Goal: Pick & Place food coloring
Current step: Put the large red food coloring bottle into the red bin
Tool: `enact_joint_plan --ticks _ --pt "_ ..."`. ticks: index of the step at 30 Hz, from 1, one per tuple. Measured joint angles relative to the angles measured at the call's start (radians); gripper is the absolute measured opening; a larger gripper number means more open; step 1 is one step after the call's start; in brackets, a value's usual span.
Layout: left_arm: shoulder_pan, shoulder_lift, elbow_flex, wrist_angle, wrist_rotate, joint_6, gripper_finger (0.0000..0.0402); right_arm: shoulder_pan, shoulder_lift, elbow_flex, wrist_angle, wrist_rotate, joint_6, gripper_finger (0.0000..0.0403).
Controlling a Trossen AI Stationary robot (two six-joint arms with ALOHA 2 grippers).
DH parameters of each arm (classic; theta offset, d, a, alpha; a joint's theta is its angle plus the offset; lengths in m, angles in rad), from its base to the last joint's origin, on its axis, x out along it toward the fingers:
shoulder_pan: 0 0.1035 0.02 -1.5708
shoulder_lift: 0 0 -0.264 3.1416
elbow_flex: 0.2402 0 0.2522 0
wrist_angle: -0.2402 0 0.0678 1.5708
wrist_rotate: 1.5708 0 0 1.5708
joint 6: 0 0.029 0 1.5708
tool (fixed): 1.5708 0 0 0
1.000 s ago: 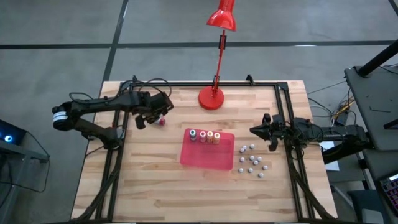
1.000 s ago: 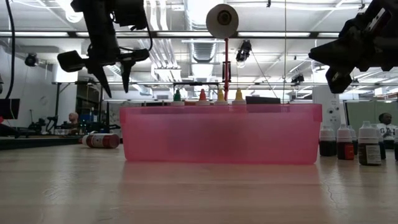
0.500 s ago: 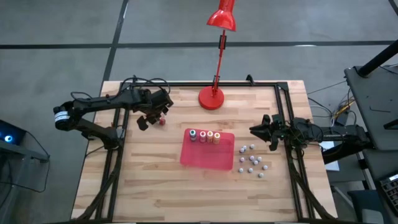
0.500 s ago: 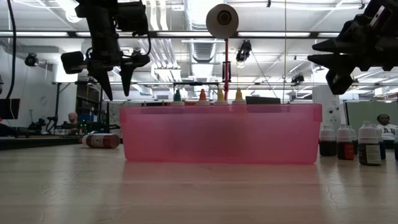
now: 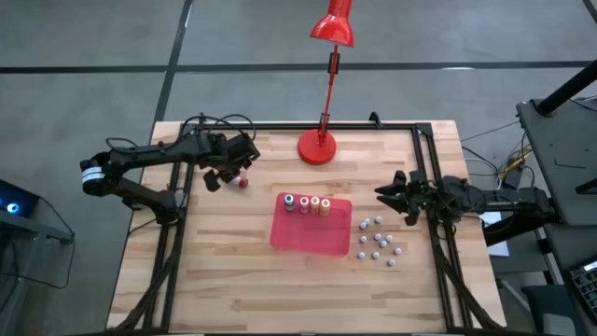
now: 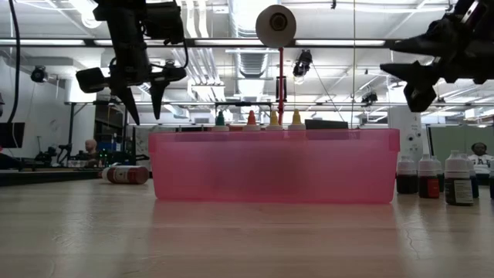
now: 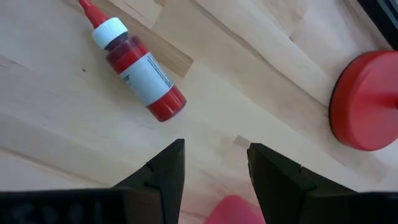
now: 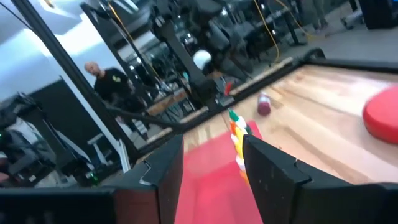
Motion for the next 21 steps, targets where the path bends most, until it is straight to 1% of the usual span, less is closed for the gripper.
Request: enact_joint_plan --ticks 3,7,11,15,19,21 --pt "0.0 0.0 0.0 0.007 0.003 0.006 0.0147 0.0 0.0 0.0 0.044 0.001 -0.02 0.0154" --pt "0.0 0.0 0.0 0.006 0.036 -0.031 0.0147 0.0 0.0 0.0 0.072 0.003 -0.049 0.0153" --pt "0.002 -0.001 0.0 0.004 0.061 -0.168 0.0147 0.0 0.0 0.0 0.071 0.003 -0.083 0.0153" --pt "0.028 0.009 0.0 -0.041 0.083 -0.321 0.0147 0.0 0.0 0.0 0.071 0.0 -0.087 0.0153" --pt "0.065 0.019 0.0 -0.07 0.178 -0.369 0.0147 0.0 0.001 0.0 0.071 0.0 -0.1 0.0153" --pt "0.077 0.027 0.002 -0.068 0.193 -0.395 0.0147 0.0 0.0 0.0 0.071 0.0 -0.103 0.0153"
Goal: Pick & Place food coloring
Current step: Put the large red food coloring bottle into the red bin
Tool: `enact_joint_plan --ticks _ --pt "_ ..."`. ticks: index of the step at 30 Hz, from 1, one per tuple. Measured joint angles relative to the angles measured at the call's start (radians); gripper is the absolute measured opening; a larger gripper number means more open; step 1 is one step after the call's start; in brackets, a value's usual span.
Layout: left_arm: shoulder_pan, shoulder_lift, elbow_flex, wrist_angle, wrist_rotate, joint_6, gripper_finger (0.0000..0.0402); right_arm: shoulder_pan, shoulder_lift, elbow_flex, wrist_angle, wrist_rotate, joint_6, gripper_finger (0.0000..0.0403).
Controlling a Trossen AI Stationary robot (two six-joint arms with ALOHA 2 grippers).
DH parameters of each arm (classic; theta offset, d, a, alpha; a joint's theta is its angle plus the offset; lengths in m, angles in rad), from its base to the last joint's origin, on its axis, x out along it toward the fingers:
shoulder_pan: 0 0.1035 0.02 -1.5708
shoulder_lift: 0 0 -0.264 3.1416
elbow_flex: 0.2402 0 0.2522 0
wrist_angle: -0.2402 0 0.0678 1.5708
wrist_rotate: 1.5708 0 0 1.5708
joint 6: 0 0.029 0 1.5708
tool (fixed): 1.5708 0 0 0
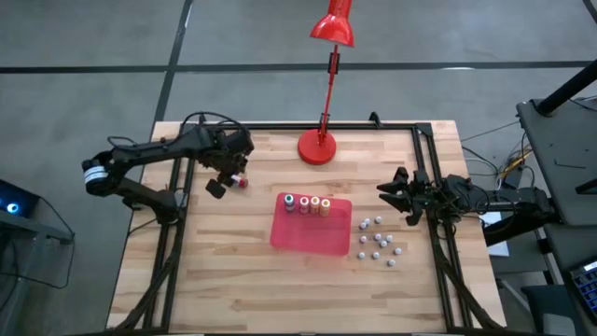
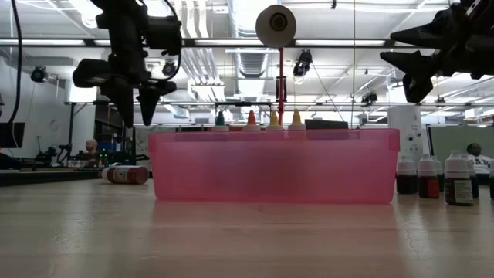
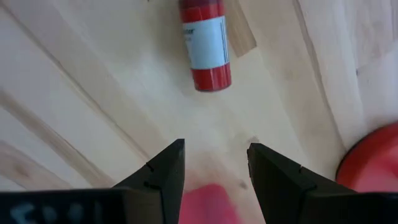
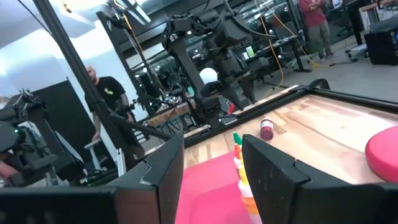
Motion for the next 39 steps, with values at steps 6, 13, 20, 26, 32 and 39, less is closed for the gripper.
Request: enact_joint_plan --ticks 6,13,20,26,32,39 --pt "0.016 0.052 0.037 -0.027 0.004 -0.032 0.0147 0.0 0.0 0.0 0.0 -0.024 -0.002 0.0153" --pt "0.024 0.119 0.039 -0.041 0.005 -0.072 0.0147 0.0 0.0 0.0 0.0 -0.028 -0.002 0.0153" --pt "0.048 0.186 0.034 -0.04 -0.002 -0.044 0.0147 0.0 0.0 0.0 0.0 -0.03 -0.002 0.0153" --pt "0.086 0.234 0.033 -0.031 -0.001 0.006 0.0147 0.0 0.0 0.0 -0.006 -0.03 -0.002 0.0153" --pt "0.112 0.267 0.029 -0.026 -0.002 0.059 0.0147 0.0 0.0 0.0 -0.042 -0.029 -0.002 0.0153" --pt "0.117 0.26 -0.047 0.066 -0.03 0.072 0.0147 0.0 0.0 0.0 -0.047 -0.029 -0.002 0.0153"
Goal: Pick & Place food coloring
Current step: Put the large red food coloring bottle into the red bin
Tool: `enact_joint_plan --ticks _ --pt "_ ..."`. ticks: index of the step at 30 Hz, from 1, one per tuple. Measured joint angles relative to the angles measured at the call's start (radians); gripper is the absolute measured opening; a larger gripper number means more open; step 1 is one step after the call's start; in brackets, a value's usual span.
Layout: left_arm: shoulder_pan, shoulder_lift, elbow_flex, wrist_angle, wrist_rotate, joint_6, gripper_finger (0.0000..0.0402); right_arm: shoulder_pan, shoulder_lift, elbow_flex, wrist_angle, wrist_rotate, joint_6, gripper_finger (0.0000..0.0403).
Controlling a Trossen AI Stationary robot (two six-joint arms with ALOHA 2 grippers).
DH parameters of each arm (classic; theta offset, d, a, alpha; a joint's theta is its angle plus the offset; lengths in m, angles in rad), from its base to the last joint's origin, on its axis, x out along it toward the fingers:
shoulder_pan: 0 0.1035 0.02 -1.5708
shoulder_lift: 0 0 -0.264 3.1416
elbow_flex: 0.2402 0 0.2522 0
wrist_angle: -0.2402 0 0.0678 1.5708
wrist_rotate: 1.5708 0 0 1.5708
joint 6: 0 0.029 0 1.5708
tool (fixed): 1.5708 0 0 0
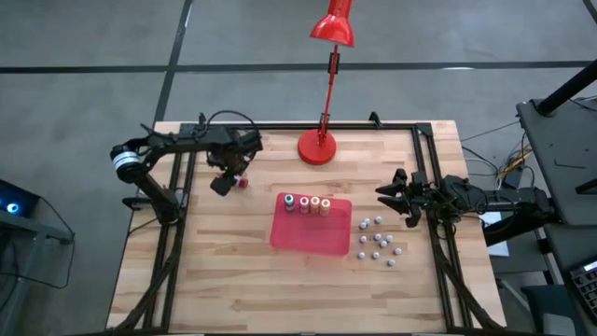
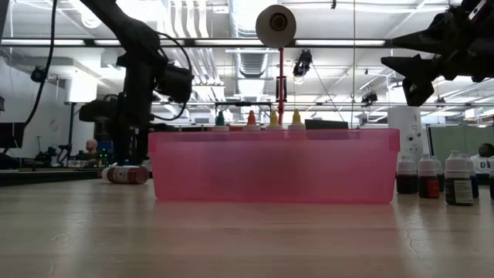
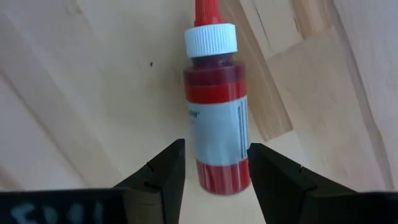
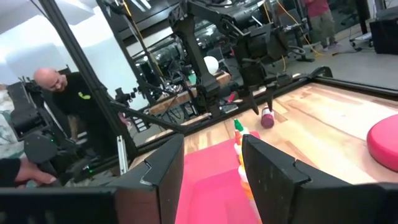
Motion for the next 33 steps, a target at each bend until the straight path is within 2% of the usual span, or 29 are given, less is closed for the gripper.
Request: enact_joint_plan --ticks 9,18,33 --pt "0.001 -0.004 -0.082 0.112 -0.013 0.0 0.0147 0.0 0.0 0.0 0.0 0.001 0.0 0.0153" --pt "0.0 -0.005 -0.114 0.135 -0.016 -0.027 0.0147 0.0 0.0 0.0 -0.002 0.002 -0.008 0.0153" --pt "-0.007 -0.004 -0.134 0.164 -0.087 -0.066 0.0147 0.0 0.0 0.0 -0.002 0.003 -0.019 0.0153"
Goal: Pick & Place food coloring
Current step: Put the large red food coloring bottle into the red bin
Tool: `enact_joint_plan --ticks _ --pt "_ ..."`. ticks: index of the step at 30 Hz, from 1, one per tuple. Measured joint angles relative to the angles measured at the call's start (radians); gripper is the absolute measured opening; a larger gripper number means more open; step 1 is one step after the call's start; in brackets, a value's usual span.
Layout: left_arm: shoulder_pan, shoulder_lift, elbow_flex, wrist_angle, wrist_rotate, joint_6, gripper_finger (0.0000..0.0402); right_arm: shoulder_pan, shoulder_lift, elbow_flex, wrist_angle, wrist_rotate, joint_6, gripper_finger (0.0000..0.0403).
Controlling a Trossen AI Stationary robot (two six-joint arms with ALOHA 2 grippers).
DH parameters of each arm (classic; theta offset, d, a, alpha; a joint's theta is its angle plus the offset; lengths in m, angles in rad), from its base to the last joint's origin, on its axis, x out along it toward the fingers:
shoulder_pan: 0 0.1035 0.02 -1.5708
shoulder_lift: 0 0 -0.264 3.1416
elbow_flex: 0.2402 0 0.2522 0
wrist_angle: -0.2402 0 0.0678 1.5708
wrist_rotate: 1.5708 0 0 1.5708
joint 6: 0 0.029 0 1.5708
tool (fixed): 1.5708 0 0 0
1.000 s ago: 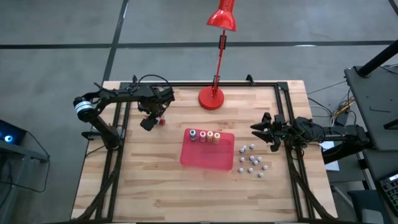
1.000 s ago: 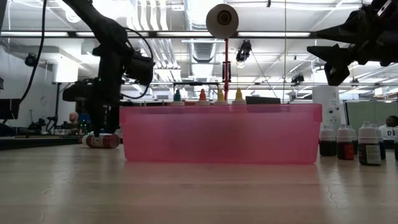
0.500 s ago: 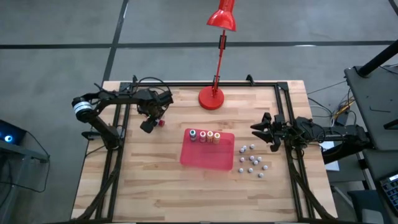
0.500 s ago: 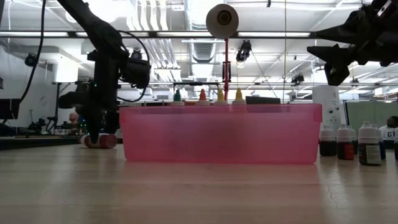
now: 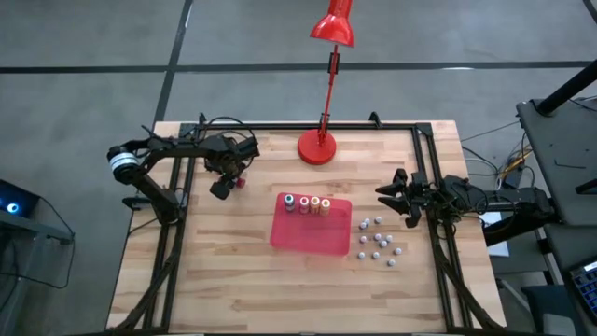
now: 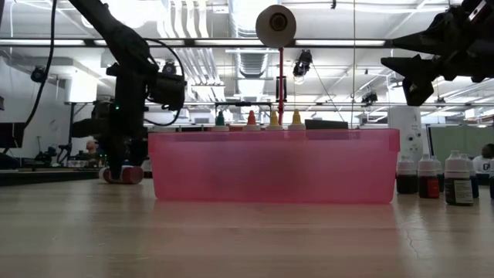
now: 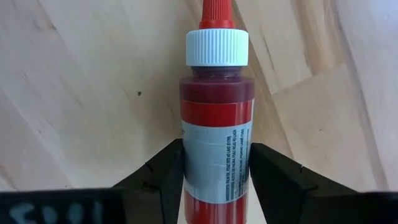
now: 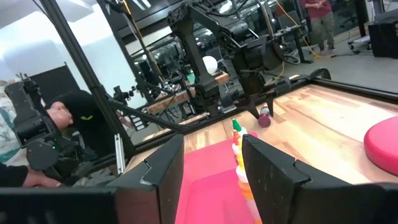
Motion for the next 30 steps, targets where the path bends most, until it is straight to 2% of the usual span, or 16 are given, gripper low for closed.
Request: enact_joint_plan --ticks 18,30 --pt "-0.035 0.002 -0.016 0.141 -0.013 -0.033 0.0147 0.0 0.0 0.0 0.002 0.002 -0.048 0.0153" --pt "-0.05 0.002 -0.021 0.148 -0.023 -0.032 0.014 0.0 0.0 0.0 0.004 0.002 -0.049 0.0153"
